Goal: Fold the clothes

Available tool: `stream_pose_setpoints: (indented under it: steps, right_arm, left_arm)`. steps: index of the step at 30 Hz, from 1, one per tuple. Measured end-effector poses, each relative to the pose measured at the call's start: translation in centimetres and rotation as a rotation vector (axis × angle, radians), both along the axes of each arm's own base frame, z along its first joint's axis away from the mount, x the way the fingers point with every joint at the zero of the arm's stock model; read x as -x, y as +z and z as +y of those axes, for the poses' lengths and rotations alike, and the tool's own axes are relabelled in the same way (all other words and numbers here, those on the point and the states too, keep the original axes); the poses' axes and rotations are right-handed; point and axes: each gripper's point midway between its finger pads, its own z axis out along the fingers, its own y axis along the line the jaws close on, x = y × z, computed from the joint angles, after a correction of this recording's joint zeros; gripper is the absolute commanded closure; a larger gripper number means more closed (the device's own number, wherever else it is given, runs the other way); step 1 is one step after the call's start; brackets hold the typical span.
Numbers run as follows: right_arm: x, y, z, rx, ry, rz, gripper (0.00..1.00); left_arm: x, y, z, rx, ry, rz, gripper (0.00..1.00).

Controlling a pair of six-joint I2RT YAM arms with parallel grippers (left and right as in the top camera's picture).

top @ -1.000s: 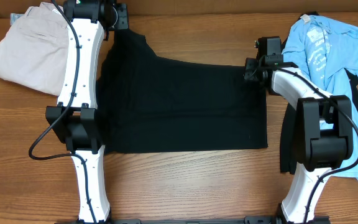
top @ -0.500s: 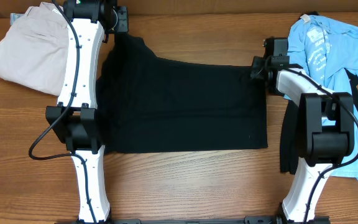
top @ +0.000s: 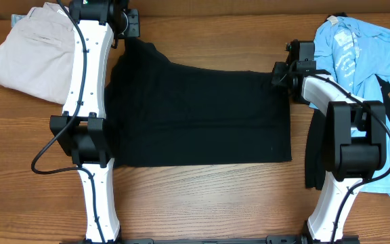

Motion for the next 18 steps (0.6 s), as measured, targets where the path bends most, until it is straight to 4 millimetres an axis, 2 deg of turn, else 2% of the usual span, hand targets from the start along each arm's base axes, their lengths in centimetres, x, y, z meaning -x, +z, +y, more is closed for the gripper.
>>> stream_pose_setpoints:
  steps: [5, 11, 14, 18]
  right_arm:
    - [0.0, 0.0, 0.0, -0.002, -0.002, 0.002, 0.96]
    - [0.7, 0.1, -0.1, -0.002, -0.004, 0.060, 0.96]
    - [0.3, 1.6, -0.1, -0.002, -0.004, 0.079, 0.96]
    - [-0.2, 4.5, -0.1, -0.001, -0.004, 0.110, 0.96]
  left_arm:
    - [0.0, 0.0, 0.2, -0.011, 0.007, 0.000, 0.96]
    - [0.0, 0.0, 0.4, -0.018, 0.011, -0.001, 0.96]
    - [0.0, 0.0, 0.4, -0.019, 0.011, -0.001, 0.96]
    - [0.3, -0.2, 0.4, -0.020, 0.011, 0.013, 0.96]
